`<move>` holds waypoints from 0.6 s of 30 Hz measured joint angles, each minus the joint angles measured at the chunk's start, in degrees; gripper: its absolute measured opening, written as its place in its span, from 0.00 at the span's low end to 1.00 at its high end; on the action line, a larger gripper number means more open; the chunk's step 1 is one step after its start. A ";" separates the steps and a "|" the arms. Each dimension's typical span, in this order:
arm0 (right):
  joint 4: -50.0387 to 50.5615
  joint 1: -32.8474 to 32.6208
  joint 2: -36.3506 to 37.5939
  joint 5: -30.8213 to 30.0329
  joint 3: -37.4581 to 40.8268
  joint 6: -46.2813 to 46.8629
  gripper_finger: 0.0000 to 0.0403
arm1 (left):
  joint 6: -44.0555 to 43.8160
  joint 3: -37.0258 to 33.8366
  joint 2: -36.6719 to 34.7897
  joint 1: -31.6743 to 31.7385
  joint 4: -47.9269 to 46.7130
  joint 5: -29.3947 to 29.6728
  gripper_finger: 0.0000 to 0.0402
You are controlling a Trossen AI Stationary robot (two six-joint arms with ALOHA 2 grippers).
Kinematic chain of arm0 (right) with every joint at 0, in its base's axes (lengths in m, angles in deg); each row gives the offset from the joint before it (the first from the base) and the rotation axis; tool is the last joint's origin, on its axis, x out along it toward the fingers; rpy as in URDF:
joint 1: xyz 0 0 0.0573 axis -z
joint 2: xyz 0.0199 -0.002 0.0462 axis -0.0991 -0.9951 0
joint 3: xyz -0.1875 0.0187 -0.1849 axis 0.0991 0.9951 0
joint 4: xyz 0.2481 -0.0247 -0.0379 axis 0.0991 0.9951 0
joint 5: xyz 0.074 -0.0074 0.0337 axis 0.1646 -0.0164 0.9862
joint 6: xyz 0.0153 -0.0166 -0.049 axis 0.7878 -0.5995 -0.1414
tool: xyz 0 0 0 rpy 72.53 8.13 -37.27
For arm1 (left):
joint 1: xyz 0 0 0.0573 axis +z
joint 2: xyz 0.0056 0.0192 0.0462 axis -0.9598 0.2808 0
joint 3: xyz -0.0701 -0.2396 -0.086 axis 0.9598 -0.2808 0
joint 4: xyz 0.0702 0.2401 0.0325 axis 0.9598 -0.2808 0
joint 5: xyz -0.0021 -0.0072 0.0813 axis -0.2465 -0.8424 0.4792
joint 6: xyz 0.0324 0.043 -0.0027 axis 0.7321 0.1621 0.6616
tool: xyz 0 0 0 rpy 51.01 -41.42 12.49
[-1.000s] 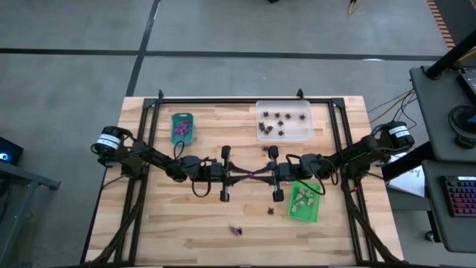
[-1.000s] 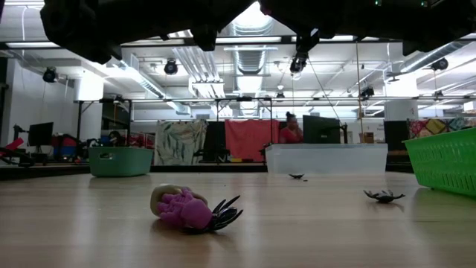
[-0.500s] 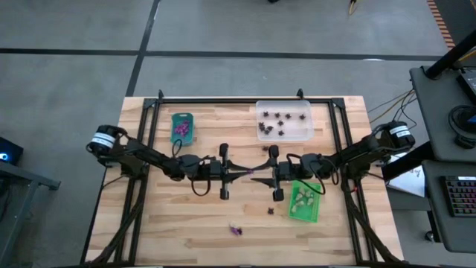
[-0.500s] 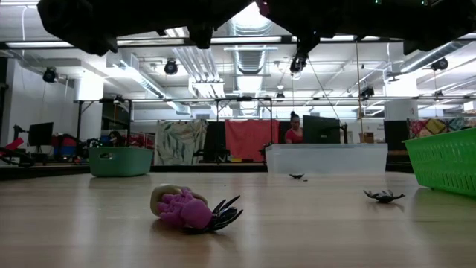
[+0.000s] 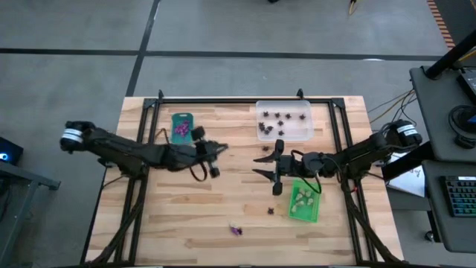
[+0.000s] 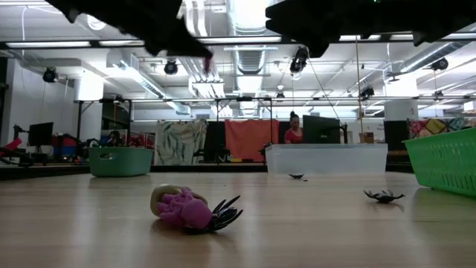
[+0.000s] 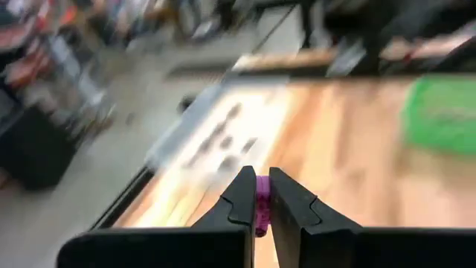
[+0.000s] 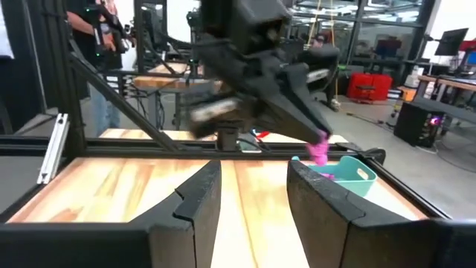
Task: Sort Halloween decoration
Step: Put the purple skeleton toy into the blue bin
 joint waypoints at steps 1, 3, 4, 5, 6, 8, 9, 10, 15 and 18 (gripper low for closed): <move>0.24 0.00 0.16 0.00 0.00 0.02 0.36 | -1.86 -0.02 -1.42 1.27 -4.39 0.61 0.00; 0.28 0.00 0.28 -0.02 0.00 0.04 0.36 | -7.02 -0.01 -3.73 4.47 -14.10 1.08 0.00; 0.28 0.02 0.31 -0.02 0.00 0.08 0.37 | -10.01 -0.02 -4.62 6.41 -18.65 1.27 0.00; 0.35 0.02 0.31 -0.05 0.00 0.15 0.37 | -12.96 -0.02 -5.21 8.46 -23.08 1.33 0.00; 0.43 0.02 0.27 0.00 0.00 0.13 0.37 | -16.21 -0.02 -5.74 10.67 -27.51 1.35 0.00; 0.63 0.02 0.18 0.00 0.00 0.25 0.37 | -22.23 -0.02 -6.15 15.43 -35.77 1.33 0.00; 0.94 0.02 0.18 0.00 0.00 0.53 0.36 | -25.20 -0.02 -6.17 17.79 -39.56 1.32 0.00; 1.23 0.02 0.17 -0.02 0.00 0.79 0.36 | -28.13 -0.02 -6.17 20.35 -43.10 1.32 0.00; 1.45 0.02 0.13 0.00 0.00 1.00 0.36 | -35.67 -0.02 -4.89 31.48 -53.05 -1.25 0.00; 1.45 0.02 0.13 0.00 0.00 1.03 0.37 | -33.15 -0.02 -3.31 35.91 -52.20 -6.37 0.00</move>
